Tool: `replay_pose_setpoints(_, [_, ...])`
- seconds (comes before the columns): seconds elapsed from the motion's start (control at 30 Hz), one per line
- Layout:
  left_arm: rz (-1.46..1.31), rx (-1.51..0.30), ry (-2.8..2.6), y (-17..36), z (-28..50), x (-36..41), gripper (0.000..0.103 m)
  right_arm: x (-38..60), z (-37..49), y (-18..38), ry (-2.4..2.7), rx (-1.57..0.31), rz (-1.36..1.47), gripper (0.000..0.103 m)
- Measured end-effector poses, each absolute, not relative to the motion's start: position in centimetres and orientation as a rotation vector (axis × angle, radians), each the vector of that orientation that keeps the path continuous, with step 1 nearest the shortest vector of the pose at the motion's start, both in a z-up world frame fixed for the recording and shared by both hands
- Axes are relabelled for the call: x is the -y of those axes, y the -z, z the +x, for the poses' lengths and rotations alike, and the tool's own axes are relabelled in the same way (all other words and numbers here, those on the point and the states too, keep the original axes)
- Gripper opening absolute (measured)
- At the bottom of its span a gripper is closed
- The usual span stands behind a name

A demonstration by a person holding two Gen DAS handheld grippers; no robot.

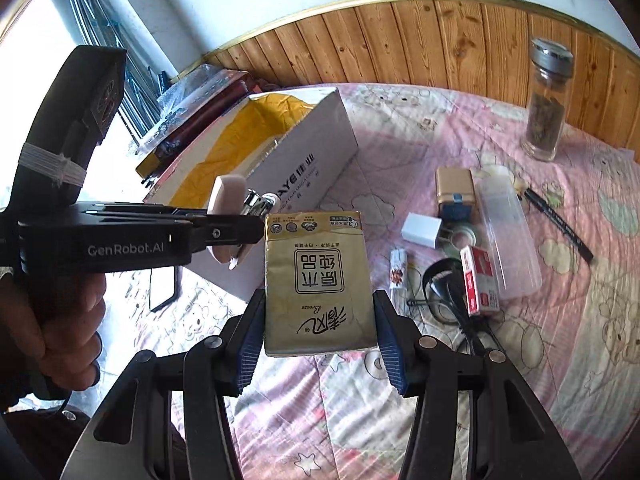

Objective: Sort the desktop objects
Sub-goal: 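Carry the pink bottle and tissue pack over the white box with both tools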

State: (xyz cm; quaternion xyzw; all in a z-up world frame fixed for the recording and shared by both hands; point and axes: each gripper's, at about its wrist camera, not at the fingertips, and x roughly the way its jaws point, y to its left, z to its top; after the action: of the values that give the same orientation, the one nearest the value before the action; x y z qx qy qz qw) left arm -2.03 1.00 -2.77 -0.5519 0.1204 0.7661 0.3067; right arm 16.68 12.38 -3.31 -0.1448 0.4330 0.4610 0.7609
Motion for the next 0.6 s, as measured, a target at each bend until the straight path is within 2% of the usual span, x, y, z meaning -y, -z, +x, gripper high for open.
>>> replay_pose_setpoints(0.6, [-1.498, -0.186, -2.168, -0.2, -6.1, 3.0, 0.026, -19.6, 16.2, 0.3, -1.053, -0.905, -0.409, 0.053])
